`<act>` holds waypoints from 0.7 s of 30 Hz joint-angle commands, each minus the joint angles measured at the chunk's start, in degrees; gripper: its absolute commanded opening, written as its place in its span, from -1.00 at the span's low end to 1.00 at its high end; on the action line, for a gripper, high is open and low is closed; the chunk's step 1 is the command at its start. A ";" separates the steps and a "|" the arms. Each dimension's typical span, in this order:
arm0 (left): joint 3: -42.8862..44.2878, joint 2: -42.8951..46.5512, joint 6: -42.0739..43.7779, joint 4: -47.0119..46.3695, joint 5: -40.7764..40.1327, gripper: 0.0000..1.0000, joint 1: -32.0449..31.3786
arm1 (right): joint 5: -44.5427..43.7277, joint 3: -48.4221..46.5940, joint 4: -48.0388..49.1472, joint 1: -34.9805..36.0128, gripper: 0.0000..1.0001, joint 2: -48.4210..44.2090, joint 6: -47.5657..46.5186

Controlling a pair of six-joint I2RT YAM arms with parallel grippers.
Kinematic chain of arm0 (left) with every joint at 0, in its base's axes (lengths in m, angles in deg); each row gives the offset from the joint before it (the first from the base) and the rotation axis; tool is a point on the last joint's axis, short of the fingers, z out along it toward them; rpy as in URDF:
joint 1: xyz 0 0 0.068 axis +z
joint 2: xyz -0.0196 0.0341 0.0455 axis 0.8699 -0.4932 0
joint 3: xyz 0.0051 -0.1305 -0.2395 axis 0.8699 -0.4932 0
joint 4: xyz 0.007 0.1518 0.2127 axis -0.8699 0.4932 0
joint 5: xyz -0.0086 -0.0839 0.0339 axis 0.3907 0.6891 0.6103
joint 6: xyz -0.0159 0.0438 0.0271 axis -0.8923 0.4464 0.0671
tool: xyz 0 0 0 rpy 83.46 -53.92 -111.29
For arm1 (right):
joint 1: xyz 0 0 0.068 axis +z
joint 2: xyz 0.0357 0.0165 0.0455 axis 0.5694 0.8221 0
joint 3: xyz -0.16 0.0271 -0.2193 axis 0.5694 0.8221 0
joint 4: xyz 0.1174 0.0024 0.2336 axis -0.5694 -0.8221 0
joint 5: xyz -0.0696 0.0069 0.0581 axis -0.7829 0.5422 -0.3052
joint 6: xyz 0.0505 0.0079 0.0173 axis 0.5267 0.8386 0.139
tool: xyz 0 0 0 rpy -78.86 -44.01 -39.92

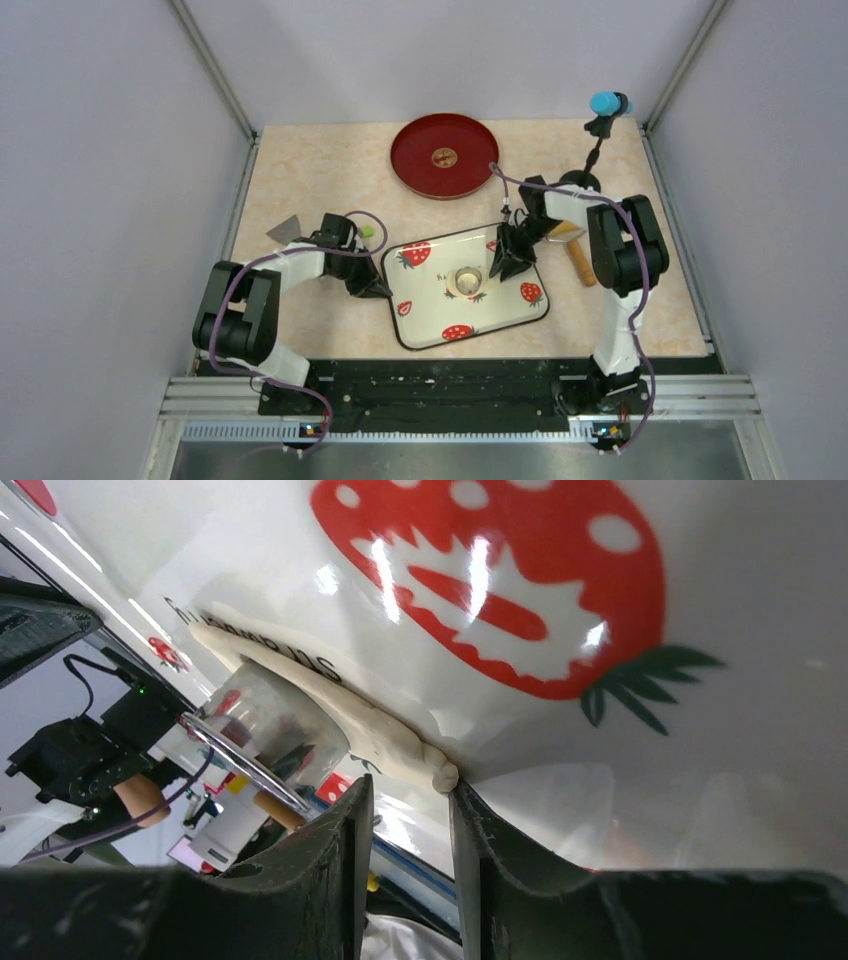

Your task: Roll out the dumpling wrappers from the dough

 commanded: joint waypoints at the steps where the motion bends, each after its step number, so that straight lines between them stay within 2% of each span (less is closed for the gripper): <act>1: -1.14 -1.68 0.98 -1.32 -2.24 -0.80 0.36 | -5.42 -1.37 3.71 2.91 -0.36 5.29 -0.72; 5: -1.86 -2.15 0.63 -2.21 -2.03 -1.00 0.36 | -5.45 -2.36 3.67 3.17 -0.45 6.24 -1.03; 9: -1.86 -2.45 0.60 -2.42 -1.89 -1.00 0.36 | -4.58 -2.66 3.60 3.52 -0.54 7.04 -2.07; 13: -1.77 -2.78 0.72 -2.37 -1.86 -1.00 0.36 | -1.63 -3.23 3.56 3.69 -0.76 6.67 -2.88; 19: -1.81 -2.84 0.79 -2.25 -2.13 -1.00 0.36 | -3.31 -5.12 0.47 3.64 -1.00 0.24 -3.25; 21: -1.86 -2.58 0.82 -1.97 -2.38 -1.00 0.36 | -5.30 -6.07 -1.20 3.70 -1.00 -1.86 -3.61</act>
